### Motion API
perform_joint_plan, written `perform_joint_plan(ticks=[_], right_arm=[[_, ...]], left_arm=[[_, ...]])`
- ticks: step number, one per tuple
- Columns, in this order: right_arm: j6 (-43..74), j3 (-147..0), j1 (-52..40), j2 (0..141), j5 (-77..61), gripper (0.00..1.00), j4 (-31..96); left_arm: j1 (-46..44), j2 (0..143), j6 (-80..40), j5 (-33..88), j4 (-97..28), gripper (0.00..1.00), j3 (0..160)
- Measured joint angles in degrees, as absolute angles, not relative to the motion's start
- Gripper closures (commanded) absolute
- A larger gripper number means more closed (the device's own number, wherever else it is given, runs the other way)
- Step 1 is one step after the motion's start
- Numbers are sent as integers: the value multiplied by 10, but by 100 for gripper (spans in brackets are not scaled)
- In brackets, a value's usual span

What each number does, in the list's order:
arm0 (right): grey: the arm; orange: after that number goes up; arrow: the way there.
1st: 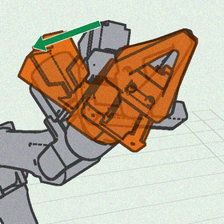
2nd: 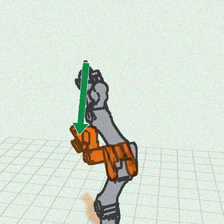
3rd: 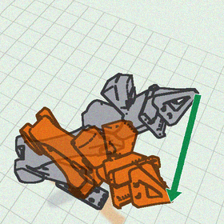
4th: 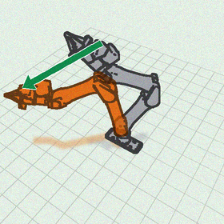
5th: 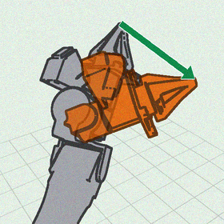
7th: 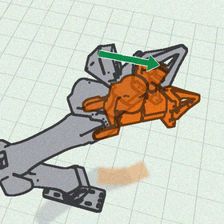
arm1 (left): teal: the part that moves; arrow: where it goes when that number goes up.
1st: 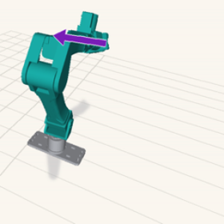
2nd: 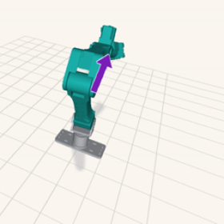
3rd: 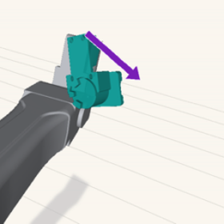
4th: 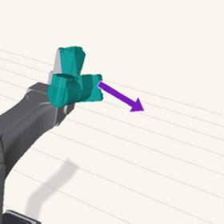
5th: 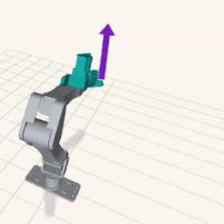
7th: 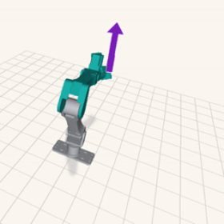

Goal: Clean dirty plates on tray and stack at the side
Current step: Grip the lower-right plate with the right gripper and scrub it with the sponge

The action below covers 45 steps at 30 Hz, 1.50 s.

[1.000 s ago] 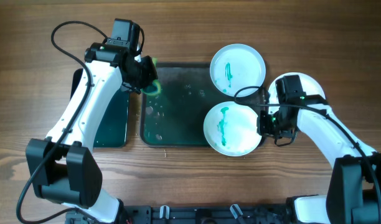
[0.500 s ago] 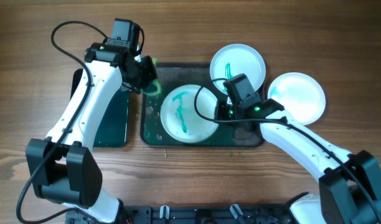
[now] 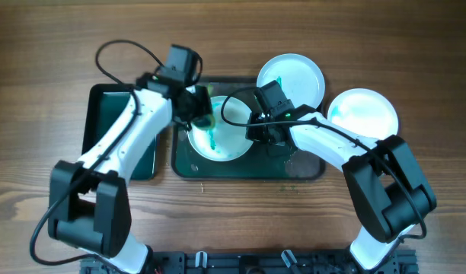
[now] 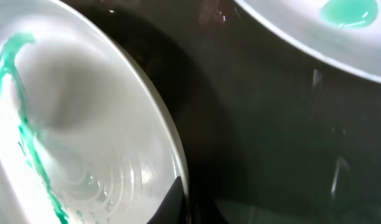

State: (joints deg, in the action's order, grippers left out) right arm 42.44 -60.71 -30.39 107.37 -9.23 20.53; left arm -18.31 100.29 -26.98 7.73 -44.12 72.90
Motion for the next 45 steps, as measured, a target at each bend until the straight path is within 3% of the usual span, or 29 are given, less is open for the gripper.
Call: perform_joint_plan(ticks=[3, 11, 18, 23, 26, 31, 39, 45], right_arm=[[424, -607, -303, 1074, -97, 96, 205], [424, -608, -302, 1076, -104, 96, 205], [424, -608, -302, 1076, -105, 96, 205], [424, -608, -302, 1076, -106, 96, 205], [424, -608, -303, 1078, -119, 96, 201], [422, -608, -307, 1078, -133, 96, 202], [415, -608, -306, 1078, -135, 96, 212], [382, -608, -310, 1032, -67, 96, 284]], left_arm=[[-190, 1008, -279, 75, -373, 96, 666], [-207, 1070, -282, 78, -334, 96, 645], [-246, 1087, -196, 233, -282, 96, 641], [-214, 1091, -229, 229, -222, 96, 639], [-168, 1091, -290, 148, -277, 96, 647], [-161, 1083, -320, 116, -359, 96, 659], [-161, 1064, -289, 119, -508, 96, 734], [-142, 982, -272, 35, -585, 96, 845]])
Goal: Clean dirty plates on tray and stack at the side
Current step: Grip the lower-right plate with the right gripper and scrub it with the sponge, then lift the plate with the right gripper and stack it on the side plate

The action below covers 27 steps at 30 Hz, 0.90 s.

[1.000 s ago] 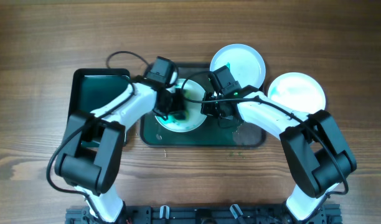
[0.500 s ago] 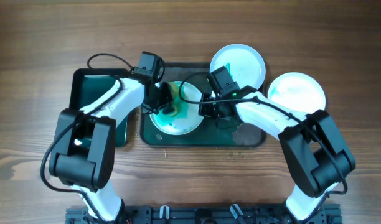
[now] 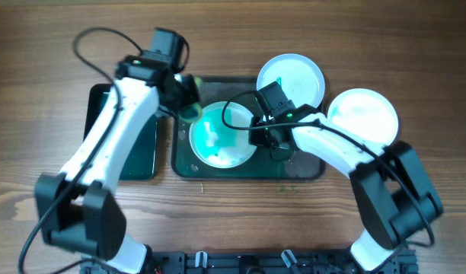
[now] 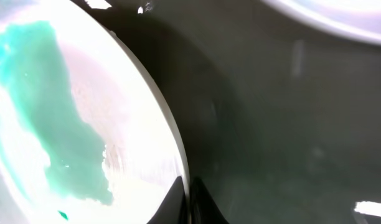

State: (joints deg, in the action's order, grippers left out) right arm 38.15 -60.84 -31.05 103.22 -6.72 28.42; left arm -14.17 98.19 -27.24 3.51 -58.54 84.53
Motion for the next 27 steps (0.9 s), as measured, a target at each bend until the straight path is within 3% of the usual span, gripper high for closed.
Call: perform_joint_plan(ticks=[4, 10, 18, 27], right_arm=[[347, -609, -339, 959, 48, 96, 340], [331, -609, -452, 870, 358, 96, 456], [315, -609, -581, 849, 710, 96, 498], [219, -609, -612, 849, 837, 96, 411]], left_arm=[[-115, 968, -270, -13, -609, 96, 850], [-105, 970, -268, -32, -608, 96, 849], [-105, 970, -268, -36, -609, 96, 849], [-105, 970, -268, -36, -609, 96, 849]])
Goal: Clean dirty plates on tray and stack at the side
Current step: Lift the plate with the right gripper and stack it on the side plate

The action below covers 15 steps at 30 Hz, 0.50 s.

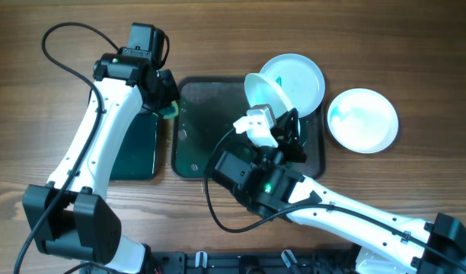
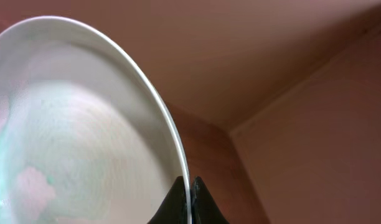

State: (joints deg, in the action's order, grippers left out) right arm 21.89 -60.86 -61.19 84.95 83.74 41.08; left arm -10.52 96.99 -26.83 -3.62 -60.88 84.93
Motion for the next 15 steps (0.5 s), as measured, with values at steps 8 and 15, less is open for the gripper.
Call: perform_joint_plan(ticks=[8, 15], right_arm=[[289, -608, -563, 849, 593, 96, 330], [449, -608, -427, 914, 252, 96, 282]], left_arm=[[-105, 970, -268, -36, -609, 96, 849], [-105, 970, -268, -36, -609, 96, 849]])
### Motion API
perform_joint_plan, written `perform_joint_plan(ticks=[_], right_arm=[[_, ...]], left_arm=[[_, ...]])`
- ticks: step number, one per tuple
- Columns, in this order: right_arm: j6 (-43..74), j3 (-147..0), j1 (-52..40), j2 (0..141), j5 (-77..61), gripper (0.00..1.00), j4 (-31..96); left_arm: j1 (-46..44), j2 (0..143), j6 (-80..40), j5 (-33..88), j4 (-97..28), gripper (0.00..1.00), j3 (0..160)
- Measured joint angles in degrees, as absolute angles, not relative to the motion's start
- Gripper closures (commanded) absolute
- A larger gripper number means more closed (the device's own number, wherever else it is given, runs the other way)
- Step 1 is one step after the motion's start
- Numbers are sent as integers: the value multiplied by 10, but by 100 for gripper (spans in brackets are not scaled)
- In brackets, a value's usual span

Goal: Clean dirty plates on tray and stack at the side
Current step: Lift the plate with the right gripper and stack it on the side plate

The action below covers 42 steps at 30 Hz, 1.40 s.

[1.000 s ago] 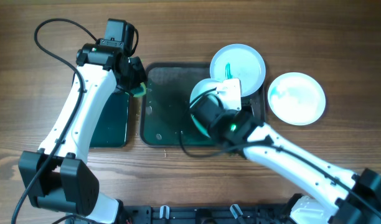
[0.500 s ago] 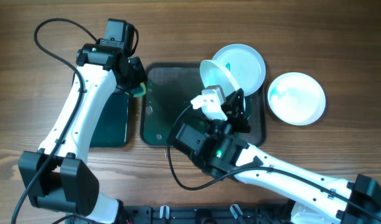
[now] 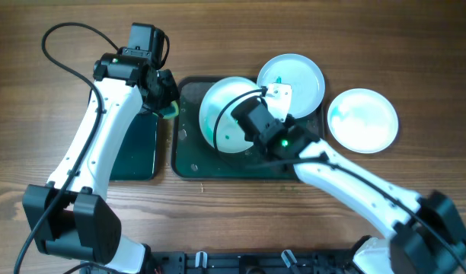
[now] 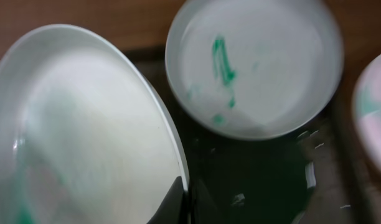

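Note:
My right gripper [image 3: 247,122] [image 4: 185,200] is shut on the rim of a white plate [image 3: 220,113] [image 4: 84,130], held tilted over the black tray [image 3: 189,164] [image 4: 265,180]. Faint green traces remain on that plate. A second white plate [image 3: 298,76] [image 4: 253,68] with green smears lies at the tray's back right corner. A third plate [image 3: 362,120], tinted teal, sits on the table to the right. My left gripper [image 3: 164,100] hovers by the tray's left edge, shut on a green-yellow sponge [image 3: 170,112].
A dark green tray [image 3: 138,148] lies on the wooden table left of the black tray, under my left arm. Cables loop off both arms. The arm bases stand at the table's front edge.
The held plate was raised high and tipped over the tray's back right; now it is lower, over the tray's middle. My left gripper and sponge stayed put.
First my left gripper pressed the sponge on the plate in the tray while my right gripper held its rim. Then the sponge was off at the tray's back left, green liquid spread in the plate. Later the plate was raised and tipped; now it hangs over the tray.

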State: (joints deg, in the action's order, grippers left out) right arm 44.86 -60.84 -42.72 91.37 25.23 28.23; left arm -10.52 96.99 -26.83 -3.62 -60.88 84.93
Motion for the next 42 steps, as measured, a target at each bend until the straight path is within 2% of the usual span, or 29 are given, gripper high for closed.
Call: perform_joint_plan(ticks=[4, 6, 7, 10, 12, 19, 21, 25, 26, 27, 30, 33, 36, 42], right_arm=[[476, -607, -405, 994, 131, 93, 258], [483, -604, -405, 1025, 78, 82, 249], [483, -603, -404, 1032, 54, 72, 249], [460, -602, -388, 1033, 4, 59, 237], [416, -603, -368, 1033, -31, 55, 235], [184, -678, -285, 1066, -138, 65, 269], [118, -723, -282, 1110, -170, 72, 284], [81, -759, -284, 1175, -199, 86, 291], [78, -759, -284, 1179, -204, 93, 291], [78, -759, -284, 1179, -206, 96, 291], [108, -759, -284, 1179, -203, 96, 293], [249, -769, -287, 1179, -166, 96, 333], [336, -774, -288, 1179, -150, 96, 349], [399, -776, -288, 1178, -141, 96, 360]], left_arm=[[-105, 970, -268, -36, -609, 96, 849], [-105, 970, -268, -36, -609, 96, 849], [-105, 970, -268, -36, -609, 96, 849], [-105, 970, -268, -36, -609, 96, 849], [-105, 970, -268, -36, -609, 96, 849], [-105, 970, -268, -36, -606, 96, 849], [-105, 970, -268, -36, -602, 96, 849], [-105, 970, -268, -36, -600, 96, 849], [-105, 970, -268, -36, -600, 96, 849], [-105, 970, -268, -36, -600, 96, 849], [-105, 970, -268, -27, -600, 96, 849], [-113, 970, -270, -14, -594, 96, 845], [-131, 970, -282, -9, -569, 96, 821], [-185, 973, -340, -3, -476, 96, 724]])
